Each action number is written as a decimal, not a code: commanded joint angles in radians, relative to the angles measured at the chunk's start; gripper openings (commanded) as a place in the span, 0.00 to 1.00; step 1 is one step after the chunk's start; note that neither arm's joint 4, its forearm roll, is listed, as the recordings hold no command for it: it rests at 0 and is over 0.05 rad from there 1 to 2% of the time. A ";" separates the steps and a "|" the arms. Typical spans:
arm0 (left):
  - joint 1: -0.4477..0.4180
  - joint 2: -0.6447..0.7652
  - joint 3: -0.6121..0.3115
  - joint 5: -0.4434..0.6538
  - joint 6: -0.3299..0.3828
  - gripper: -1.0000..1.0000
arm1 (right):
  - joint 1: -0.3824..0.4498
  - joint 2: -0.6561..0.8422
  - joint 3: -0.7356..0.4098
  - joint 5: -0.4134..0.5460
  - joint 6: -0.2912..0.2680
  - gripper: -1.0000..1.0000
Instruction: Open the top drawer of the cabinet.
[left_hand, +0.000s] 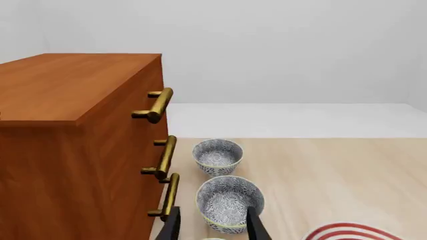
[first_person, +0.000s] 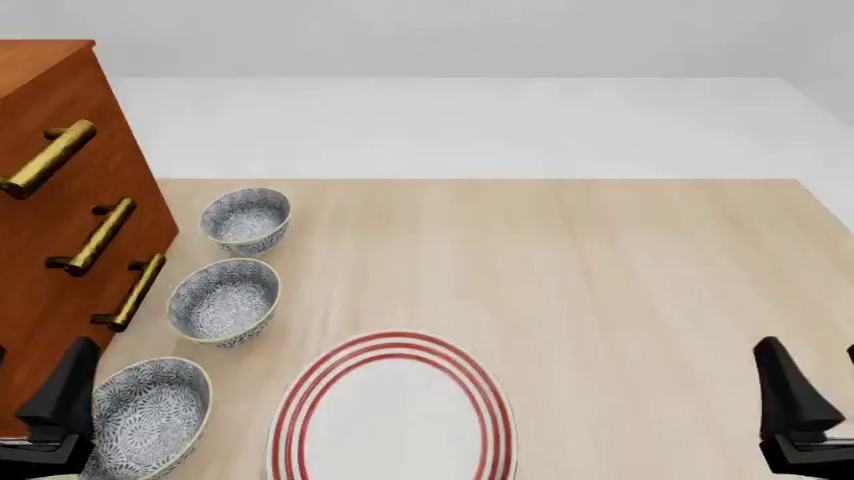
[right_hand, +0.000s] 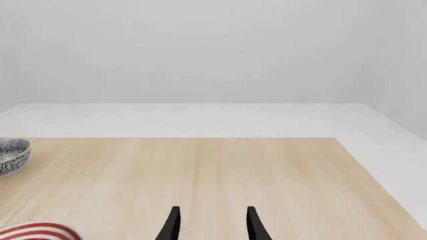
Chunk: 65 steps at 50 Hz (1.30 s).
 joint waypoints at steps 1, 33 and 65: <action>0.000 0.000 0.000 0.001 0.005 1.00 | 0.000 0.007 -0.003 -0.003 0.000 1.00; 0.016 0.001 -0.029 -0.032 0.159 1.00 | 0.000 0.001 -0.007 0.006 -0.001 1.00; -0.030 -0.001 -0.049 -0.153 0.478 1.00 | 0.001 0.001 -0.007 0.006 -0.001 1.00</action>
